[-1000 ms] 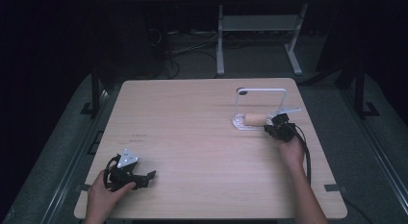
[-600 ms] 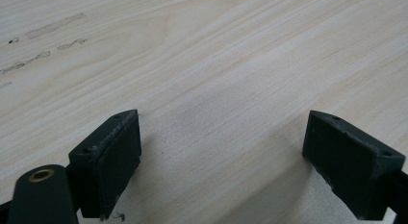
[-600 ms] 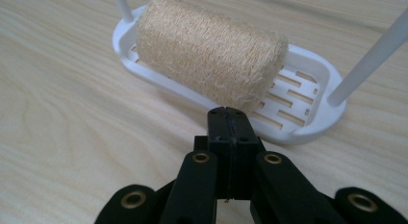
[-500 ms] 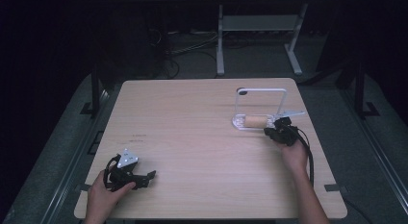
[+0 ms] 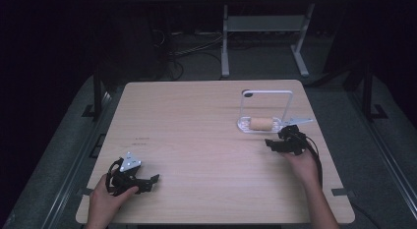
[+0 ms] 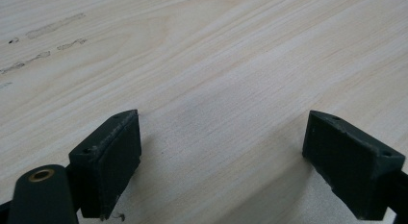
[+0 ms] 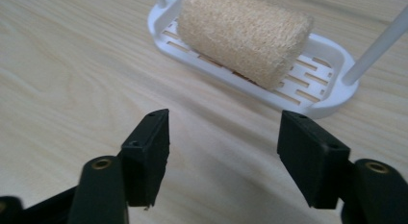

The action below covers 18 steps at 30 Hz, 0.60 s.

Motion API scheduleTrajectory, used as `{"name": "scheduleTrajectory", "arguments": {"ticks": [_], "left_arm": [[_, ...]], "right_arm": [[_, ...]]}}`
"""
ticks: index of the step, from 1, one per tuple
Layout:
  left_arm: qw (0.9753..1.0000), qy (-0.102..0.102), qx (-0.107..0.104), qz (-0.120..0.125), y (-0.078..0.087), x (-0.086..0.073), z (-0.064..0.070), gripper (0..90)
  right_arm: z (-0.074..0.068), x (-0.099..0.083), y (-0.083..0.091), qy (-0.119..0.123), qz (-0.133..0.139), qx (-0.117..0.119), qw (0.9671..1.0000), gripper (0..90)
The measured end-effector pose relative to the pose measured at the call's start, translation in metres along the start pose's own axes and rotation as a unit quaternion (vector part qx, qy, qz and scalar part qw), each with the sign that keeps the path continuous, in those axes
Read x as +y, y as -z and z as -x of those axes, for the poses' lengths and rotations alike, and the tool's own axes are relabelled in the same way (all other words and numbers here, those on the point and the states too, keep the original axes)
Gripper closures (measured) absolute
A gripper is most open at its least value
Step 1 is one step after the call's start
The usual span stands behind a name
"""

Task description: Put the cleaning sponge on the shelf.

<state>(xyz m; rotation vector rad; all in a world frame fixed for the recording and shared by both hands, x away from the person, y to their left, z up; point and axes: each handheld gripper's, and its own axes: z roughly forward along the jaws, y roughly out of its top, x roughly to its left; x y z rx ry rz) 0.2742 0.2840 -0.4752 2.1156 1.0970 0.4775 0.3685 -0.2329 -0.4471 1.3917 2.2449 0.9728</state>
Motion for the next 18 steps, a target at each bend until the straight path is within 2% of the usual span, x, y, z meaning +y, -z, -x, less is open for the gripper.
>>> {"name": "scheduleTrajectory", "arguments": {"ticks": [13,18], "left_arm": [[1.0000,0.000,0.000,0.000,0.000,0.000,0.000,12.8],[1.0000,0.000,0.000,0.000,0.000,0.000,0.000,12.8]], "right_arm": [[-0.013,-0.017,0.016,0.013,0.011,0.019,0.9997,17.2],[-0.021,-0.024,0.022,0.023,0.016,0.017,0.9995,13.5]]}}
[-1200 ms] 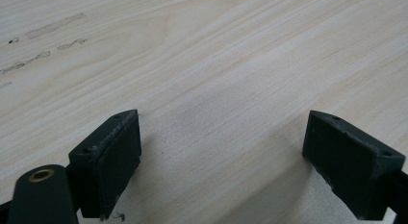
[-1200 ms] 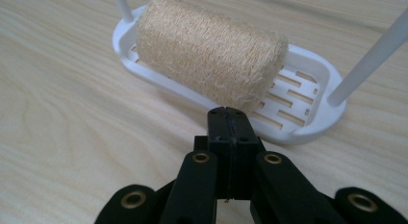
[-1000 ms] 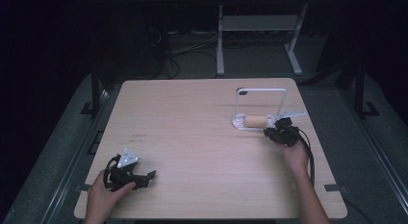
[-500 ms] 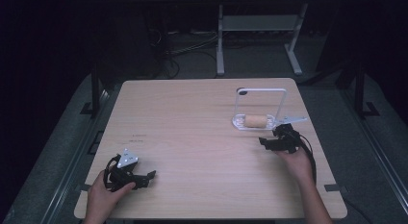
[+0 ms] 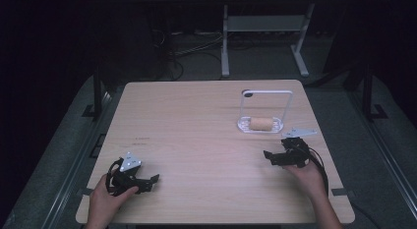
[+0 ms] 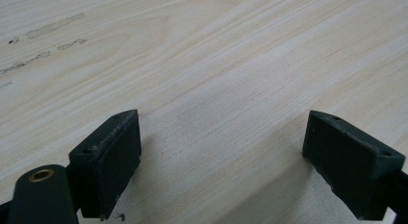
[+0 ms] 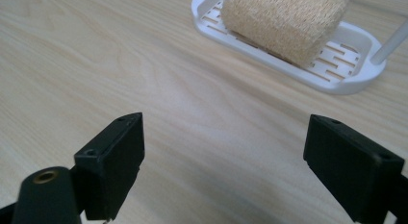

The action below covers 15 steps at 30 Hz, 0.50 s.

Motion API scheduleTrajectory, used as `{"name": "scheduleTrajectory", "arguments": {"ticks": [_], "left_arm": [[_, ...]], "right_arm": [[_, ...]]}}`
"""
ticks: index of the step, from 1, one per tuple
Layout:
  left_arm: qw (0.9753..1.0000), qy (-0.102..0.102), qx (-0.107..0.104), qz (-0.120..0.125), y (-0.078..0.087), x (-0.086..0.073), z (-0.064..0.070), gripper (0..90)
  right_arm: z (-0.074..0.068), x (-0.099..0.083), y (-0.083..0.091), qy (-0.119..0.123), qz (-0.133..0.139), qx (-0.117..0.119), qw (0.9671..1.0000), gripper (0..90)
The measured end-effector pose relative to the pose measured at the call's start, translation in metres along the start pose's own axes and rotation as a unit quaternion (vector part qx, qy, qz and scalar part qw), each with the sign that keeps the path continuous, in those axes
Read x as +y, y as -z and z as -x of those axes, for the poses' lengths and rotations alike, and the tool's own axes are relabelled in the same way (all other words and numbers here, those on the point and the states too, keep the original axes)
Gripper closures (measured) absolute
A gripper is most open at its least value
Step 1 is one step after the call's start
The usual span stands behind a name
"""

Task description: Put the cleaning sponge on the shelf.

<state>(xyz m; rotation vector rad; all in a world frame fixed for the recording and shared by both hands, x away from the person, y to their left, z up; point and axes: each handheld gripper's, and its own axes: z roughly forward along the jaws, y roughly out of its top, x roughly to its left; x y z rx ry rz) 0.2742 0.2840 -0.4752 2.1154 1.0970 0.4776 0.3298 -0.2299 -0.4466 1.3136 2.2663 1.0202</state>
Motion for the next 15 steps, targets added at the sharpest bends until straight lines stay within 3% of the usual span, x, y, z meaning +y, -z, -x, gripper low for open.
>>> {"name": "scheduleTrajectory", "arguments": {"ticks": [15], "left_arm": [[1.0000,0.000,0.000,0.000,0.000,0.000,0.000,12.8]], "right_arm": [[-0.029,-0.023,0.005,0.034,-0.001,0.043,0.9985,8.8]]}}
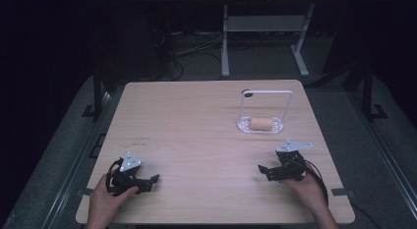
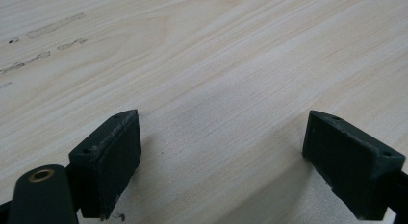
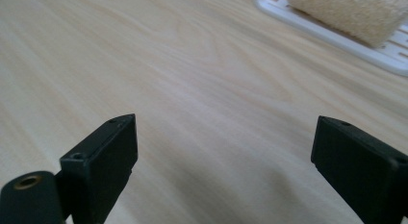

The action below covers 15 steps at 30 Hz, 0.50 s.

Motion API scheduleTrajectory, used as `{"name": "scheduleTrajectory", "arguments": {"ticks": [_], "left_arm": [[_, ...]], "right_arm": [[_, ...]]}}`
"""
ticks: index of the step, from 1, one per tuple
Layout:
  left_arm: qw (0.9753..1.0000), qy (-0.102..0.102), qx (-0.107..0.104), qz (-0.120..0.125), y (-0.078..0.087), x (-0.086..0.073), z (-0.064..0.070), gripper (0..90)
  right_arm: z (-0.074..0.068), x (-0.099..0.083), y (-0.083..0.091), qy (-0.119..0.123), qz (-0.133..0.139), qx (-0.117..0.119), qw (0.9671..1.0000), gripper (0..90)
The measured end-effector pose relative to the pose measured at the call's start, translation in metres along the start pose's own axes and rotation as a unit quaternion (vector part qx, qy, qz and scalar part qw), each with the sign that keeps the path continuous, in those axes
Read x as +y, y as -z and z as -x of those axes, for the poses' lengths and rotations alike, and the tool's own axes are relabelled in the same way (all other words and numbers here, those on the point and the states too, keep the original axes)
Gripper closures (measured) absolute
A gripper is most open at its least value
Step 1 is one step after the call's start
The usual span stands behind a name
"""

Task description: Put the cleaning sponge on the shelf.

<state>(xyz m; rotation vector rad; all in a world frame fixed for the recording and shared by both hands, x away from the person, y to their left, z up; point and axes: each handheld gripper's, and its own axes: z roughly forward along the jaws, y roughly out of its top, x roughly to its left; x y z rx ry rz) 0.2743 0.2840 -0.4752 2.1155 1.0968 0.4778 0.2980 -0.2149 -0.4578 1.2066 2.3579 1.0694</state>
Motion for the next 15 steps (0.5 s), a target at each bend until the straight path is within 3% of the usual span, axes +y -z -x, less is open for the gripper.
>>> {"name": "scheduleTrajectory", "arguments": {"ticks": [15], "left_arm": [[1.0000,0.000,0.000,0.000,0.000,0.000,0.000,12.8]], "right_arm": [[-0.024,-0.016,-0.009,0.045,0.007,0.028,0.9986,8.1]]}}
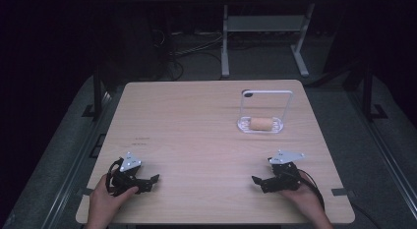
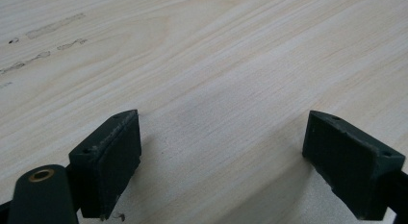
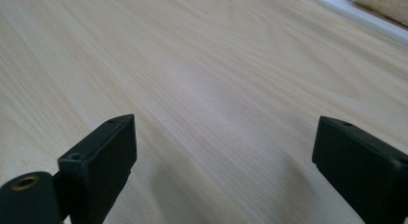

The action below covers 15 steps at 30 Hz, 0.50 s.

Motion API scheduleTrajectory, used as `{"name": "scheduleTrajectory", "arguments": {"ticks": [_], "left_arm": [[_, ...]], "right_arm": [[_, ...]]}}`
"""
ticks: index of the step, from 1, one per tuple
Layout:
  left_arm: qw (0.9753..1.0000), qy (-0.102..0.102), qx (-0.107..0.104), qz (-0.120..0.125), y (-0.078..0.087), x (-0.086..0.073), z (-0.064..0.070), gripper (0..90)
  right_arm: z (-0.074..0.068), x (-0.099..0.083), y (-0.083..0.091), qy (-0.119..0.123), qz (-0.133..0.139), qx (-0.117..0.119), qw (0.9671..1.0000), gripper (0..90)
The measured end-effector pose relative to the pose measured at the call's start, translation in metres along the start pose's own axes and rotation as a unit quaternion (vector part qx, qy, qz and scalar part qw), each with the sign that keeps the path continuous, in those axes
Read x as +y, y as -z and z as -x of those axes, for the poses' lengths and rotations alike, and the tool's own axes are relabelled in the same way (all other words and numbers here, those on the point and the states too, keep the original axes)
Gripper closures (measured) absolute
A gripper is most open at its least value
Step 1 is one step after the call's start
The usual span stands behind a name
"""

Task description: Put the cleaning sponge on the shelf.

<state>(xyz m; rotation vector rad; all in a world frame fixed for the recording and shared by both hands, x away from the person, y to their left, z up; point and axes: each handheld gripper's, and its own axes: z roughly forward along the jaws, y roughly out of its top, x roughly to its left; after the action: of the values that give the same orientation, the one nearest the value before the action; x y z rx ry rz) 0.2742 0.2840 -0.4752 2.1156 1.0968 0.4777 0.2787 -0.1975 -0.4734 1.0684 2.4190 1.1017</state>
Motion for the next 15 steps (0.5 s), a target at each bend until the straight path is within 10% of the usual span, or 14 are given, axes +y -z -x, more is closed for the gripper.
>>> {"name": "scheduleTrajectory", "arguments": {"ticks": [15], "left_arm": [[1.0000,0.000,0.000,0.000,0.000,0.000,0.000,12.8]], "right_arm": [[-0.013,-0.002,-0.011,0.028,-0.017,0.007,0.9994,8.0]]}}
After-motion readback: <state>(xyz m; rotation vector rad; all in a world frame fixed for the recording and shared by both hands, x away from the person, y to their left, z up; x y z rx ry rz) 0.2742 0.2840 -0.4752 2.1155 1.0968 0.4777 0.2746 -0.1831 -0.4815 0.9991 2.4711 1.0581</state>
